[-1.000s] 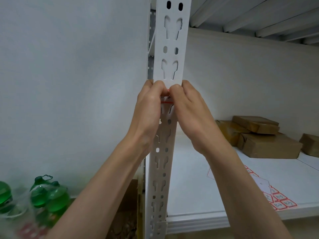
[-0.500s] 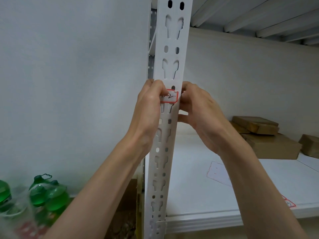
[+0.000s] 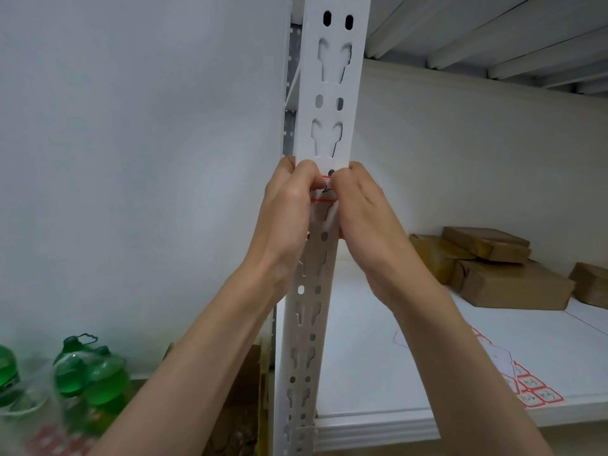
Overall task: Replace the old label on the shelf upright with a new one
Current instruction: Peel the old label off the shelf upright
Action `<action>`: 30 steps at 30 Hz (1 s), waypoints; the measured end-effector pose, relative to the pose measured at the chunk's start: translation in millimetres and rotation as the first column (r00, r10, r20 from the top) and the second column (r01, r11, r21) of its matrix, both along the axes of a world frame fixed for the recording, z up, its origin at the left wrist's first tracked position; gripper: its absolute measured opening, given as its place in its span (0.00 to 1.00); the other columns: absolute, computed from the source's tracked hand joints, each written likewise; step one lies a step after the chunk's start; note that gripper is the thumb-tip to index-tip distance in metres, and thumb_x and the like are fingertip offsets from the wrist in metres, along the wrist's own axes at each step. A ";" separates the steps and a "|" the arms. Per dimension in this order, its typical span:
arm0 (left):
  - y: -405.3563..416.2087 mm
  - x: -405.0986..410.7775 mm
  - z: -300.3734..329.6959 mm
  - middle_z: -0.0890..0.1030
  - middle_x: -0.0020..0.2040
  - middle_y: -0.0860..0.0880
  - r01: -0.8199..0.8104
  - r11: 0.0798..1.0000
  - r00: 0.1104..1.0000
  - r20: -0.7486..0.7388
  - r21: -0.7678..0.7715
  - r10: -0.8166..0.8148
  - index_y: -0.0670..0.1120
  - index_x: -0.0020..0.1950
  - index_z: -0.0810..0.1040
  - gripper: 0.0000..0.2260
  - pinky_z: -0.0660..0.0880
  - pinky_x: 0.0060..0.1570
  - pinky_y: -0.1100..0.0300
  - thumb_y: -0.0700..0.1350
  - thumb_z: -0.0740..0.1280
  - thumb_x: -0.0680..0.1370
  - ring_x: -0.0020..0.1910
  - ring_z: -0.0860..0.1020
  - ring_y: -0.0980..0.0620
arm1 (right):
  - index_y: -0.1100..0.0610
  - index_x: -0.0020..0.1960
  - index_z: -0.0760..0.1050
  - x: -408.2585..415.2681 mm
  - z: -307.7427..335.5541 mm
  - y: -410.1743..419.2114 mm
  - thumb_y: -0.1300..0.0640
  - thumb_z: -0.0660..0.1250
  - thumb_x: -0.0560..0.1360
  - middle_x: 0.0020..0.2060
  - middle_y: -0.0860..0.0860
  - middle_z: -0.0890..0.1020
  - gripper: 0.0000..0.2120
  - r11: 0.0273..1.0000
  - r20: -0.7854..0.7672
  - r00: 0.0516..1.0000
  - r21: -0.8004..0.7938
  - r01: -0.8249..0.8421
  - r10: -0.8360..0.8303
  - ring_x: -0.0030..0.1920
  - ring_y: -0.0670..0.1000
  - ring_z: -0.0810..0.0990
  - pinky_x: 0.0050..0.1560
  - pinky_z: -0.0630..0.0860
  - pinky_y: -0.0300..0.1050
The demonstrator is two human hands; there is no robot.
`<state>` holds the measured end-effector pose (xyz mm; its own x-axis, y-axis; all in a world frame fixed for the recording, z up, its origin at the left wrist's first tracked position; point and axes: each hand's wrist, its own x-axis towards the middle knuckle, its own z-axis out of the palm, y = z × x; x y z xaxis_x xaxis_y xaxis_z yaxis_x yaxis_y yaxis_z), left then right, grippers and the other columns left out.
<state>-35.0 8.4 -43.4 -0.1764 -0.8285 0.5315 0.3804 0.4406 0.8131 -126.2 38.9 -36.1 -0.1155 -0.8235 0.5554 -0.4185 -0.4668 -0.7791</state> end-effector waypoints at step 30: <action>4.6 2.1 2.0 0.76 0.42 0.51 -0.106 0.994 0.992 0.069 0.029 0.103 0.44 0.47 0.73 0.15 0.69 0.50 0.49 0.54 0.60 0.69 0.45 0.73 0.49 | 0.58 0.47 0.83 -36.9 4.0 6.5 0.61 0.73 0.75 0.41 0.49 0.84 0.01 0.800 -0.174 0.963 -0.597 0.064 -0.207 0.43 0.48 0.84 0.44 0.81 0.39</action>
<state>-32.9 13.0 -41.4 -0.1226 -0.8611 0.4934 0.2774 0.4477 0.8501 -163.1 45.4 -32.1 -0.0175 -0.3214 0.9468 -0.6374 -0.7260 -0.2582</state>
